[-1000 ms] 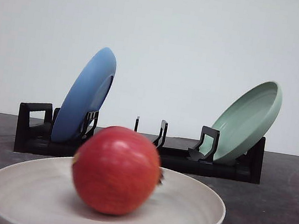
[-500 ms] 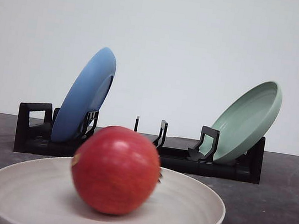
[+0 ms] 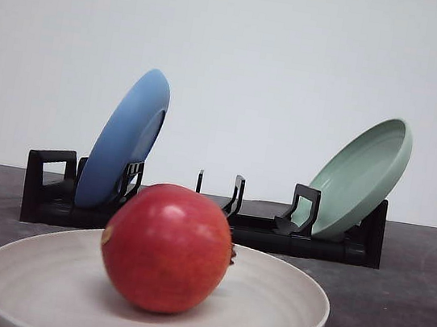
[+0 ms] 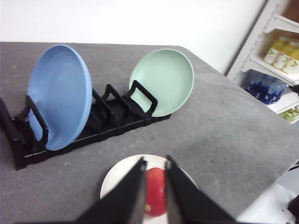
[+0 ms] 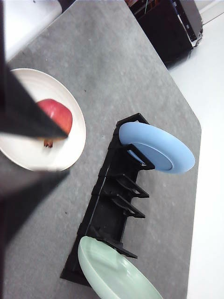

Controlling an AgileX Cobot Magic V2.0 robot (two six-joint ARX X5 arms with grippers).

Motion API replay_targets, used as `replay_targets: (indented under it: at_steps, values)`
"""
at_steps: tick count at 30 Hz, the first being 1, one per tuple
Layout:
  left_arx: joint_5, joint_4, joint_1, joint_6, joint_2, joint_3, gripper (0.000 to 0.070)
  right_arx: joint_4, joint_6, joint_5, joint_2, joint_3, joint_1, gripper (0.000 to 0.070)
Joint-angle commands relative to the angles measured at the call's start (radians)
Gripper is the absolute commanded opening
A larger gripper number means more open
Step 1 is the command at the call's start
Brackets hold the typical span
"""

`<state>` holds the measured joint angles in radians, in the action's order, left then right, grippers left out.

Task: Place pomegranate in white plate

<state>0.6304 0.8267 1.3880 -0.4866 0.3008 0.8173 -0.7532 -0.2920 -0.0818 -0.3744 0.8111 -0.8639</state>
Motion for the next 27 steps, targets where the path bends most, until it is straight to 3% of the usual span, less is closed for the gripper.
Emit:
replay_targets:
  at_steps: [1, 21, 24, 27]
  values:
    - [0.005, -0.011, 0.013, 0.006, 0.002, 0.005, 0.0000, 0.005, 0.019, -0.001, -0.002, 0.009, -0.011, 0.0003]
    - [0.006, -0.044, 0.002, 0.006, -0.033, -0.031, 0.0000, 0.014, 0.019, 0.002, -0.002, 0.010, -0.011, 0.0003]
    - [0.006, -0.056, -0.090, 0.014, -0.039, -0.058, 0.0000, 0.014, 0.019, 0.002, -0.002, 0.010, -0.011, 0.0003]
    - [0.005, -0.065, -0.270, 0.047, -0.042, -0.107, 0.0000, 0.013, 0.019, 0.002, -0.002, 0.010, -0.011, 0.0003]
